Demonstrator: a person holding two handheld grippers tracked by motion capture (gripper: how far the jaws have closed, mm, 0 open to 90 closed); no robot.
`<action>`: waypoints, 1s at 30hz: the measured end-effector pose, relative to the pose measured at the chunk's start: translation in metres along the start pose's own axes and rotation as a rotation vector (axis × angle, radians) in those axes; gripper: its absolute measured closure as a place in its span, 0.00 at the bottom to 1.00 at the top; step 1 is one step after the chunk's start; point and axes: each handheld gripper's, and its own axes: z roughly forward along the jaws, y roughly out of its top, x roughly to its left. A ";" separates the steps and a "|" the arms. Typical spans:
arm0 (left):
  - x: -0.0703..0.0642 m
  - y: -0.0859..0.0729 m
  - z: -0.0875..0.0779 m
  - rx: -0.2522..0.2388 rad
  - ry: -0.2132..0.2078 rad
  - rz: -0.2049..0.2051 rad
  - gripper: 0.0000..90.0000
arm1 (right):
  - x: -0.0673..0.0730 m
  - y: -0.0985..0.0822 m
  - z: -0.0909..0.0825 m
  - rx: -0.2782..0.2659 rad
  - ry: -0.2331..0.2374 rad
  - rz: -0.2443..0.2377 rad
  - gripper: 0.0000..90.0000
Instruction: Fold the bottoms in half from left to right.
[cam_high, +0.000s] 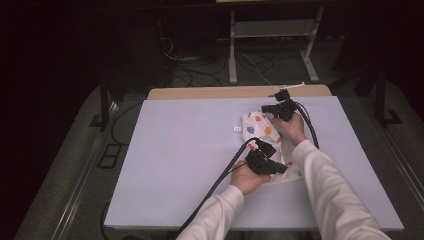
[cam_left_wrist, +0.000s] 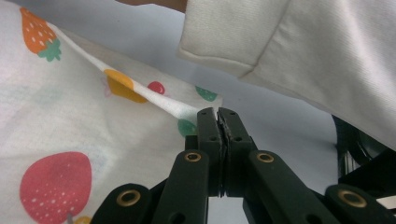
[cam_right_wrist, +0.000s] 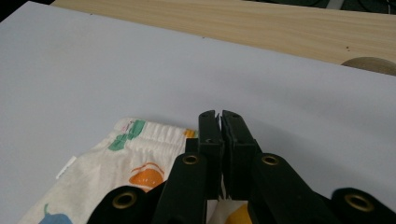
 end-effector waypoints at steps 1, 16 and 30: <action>0.000 0.000 0.001 0.001 0.002 -0.002 0.97 | 0.000 0.000 0.000 0.001 -0.002 -0.003 0.95; 0.002 0.010 0.026 -0.030 -0.016 -0.035 0.97 | -0.009 0.001 -0.012 -0.010 -0.029 -0.012 0.71; 0.001 0.015 0.037 -0.040 -0.027 -0.035 0.97 | -0.033 -0.014 -0.047 -0.039 -0.058 0.040 0.42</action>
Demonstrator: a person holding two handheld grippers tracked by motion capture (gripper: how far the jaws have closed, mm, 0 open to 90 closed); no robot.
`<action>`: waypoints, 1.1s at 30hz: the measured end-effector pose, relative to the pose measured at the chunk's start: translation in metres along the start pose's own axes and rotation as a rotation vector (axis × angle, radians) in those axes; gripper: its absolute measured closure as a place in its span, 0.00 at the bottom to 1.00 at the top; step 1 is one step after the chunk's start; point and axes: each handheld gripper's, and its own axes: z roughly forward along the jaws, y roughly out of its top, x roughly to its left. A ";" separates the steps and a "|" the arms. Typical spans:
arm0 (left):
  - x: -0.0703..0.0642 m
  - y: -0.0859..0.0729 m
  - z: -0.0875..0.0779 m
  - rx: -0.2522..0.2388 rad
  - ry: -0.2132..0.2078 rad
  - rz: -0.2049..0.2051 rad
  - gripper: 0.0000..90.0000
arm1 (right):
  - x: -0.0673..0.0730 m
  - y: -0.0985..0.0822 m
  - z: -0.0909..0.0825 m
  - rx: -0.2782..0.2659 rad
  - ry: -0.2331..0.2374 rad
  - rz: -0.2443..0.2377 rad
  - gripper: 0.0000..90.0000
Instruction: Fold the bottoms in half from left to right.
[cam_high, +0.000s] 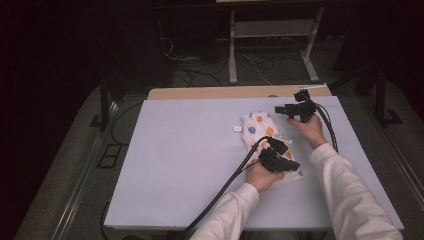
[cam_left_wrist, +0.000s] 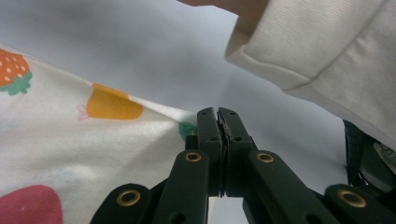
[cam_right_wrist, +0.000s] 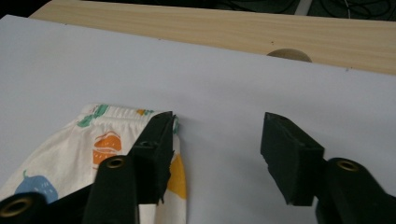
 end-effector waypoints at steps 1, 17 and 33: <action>0.000 0.000 0.001 -0.002 -0.003 -0.003 0.97 | 0.000 -0.001 -0.001 0.002 0.004 -0.001 0.38; 0.005 0.000 0.017 0.022 -0.016 -0.032 0.97 | 0.017 -0.010 -0.010 0.007 0.085 -0.057 0.03; -0.008 0.008 -0.001 -0.033 0.019 0.025 0.43 | 0.011 -0.016 -0.026 -0.054 0.079 -0.016 0.00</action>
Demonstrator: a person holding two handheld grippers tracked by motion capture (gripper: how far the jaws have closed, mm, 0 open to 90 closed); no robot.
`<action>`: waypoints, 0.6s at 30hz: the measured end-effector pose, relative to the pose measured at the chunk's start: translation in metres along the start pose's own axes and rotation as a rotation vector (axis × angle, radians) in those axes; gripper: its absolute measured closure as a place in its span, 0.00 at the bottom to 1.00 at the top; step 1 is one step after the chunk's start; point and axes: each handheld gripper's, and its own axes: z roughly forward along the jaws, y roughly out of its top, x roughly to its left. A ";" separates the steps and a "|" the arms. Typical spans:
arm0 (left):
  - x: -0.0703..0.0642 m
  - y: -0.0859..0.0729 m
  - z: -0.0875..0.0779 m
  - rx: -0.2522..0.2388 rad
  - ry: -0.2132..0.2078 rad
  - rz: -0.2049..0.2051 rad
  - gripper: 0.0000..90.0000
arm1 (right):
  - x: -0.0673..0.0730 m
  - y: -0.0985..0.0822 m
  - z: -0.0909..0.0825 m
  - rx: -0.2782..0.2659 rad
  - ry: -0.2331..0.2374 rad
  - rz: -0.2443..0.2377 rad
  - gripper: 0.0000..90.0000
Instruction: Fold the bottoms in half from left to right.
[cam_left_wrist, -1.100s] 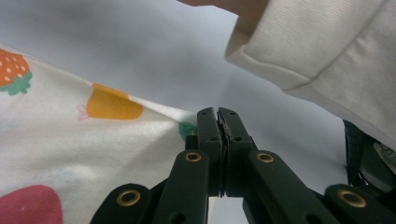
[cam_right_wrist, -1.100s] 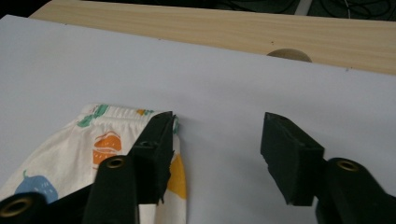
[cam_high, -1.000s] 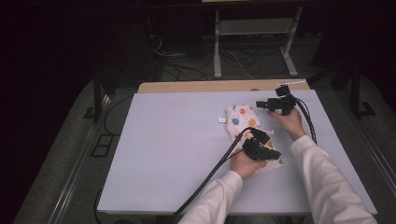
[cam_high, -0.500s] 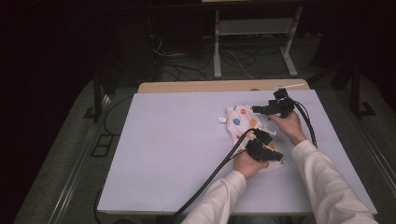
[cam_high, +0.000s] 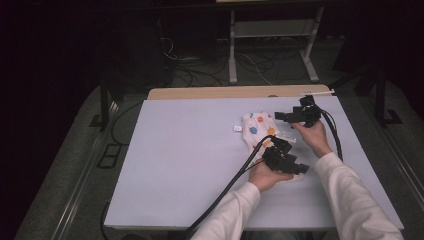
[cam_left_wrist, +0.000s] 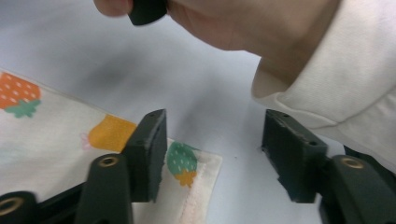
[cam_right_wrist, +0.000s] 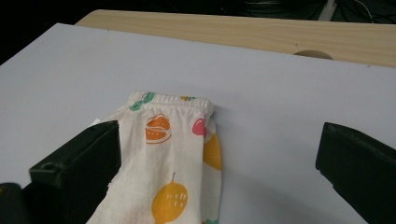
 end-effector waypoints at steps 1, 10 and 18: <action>-0.001 0.001 -0.002 -0.003 0.004 0.001 0.39 | 0.000 -0.001 -0.001 -0.002 0.000 0.004 0.00; 0.005 0.003 -0.021 -0.008 0.061 0.018 0.09 | 0.002 -0.011 -0.010 -0.025 0.011 0.000 0.00; 0.012 -0.002 -0.035 -0.035 0.103 0.049 0.00 | 0.001 -0.018 -0.013 -0.021 0.012 -0.001 0.00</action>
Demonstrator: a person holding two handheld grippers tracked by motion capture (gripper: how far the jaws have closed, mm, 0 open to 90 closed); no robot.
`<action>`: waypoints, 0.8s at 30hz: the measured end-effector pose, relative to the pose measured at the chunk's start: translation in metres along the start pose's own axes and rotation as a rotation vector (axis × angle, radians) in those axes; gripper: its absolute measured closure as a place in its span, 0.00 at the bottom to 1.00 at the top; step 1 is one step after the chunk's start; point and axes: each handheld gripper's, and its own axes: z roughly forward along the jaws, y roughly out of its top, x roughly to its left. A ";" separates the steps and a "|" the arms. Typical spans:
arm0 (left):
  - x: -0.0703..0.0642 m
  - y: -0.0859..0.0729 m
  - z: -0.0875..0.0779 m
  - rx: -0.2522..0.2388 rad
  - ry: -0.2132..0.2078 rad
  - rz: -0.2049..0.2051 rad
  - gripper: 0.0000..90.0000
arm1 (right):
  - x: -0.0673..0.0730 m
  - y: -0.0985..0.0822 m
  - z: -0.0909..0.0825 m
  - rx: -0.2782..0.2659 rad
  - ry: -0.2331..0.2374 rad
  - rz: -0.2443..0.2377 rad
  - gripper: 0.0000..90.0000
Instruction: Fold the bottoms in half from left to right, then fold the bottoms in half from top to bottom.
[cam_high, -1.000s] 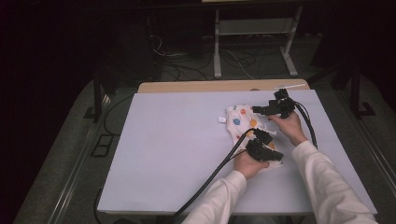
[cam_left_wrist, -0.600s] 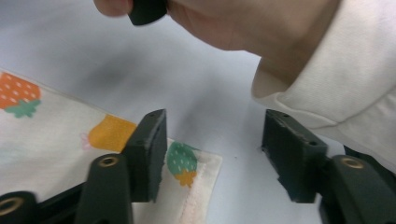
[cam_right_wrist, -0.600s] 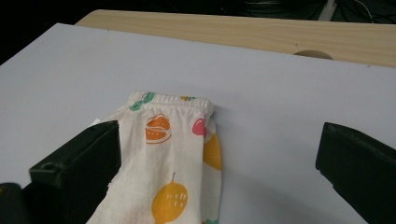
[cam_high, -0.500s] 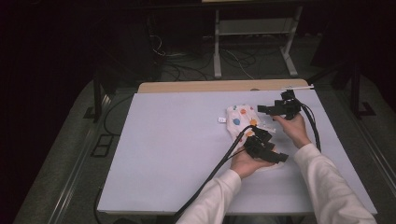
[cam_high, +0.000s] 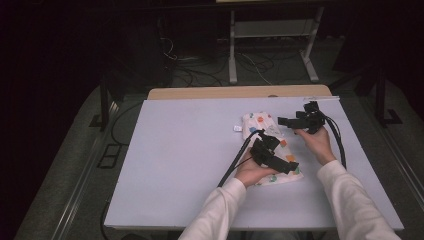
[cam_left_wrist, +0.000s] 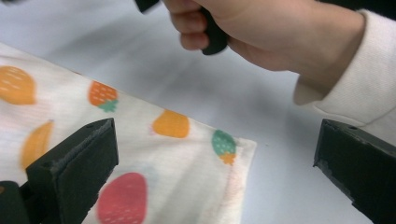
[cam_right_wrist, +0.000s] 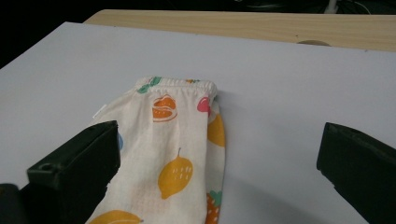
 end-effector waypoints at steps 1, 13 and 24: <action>0.001 0.000 -0.002 -0.006 0.001 -0.002 0.00 | 0.000 -0.001 -0.001 0.002 0.002 0.001 0.00; 0.021 -0.002 -0.016 0.007 0.043 -0.007 0.00 | 0.001 -0.004 -0.007 -0.003 0.025 -0.003 0.00; 0.043 -0.002 -0.032 -0.028 0.061 -0.015 0.00 | 0.002 -0.003 -0.008 0.000 0.040 -0.011 0.00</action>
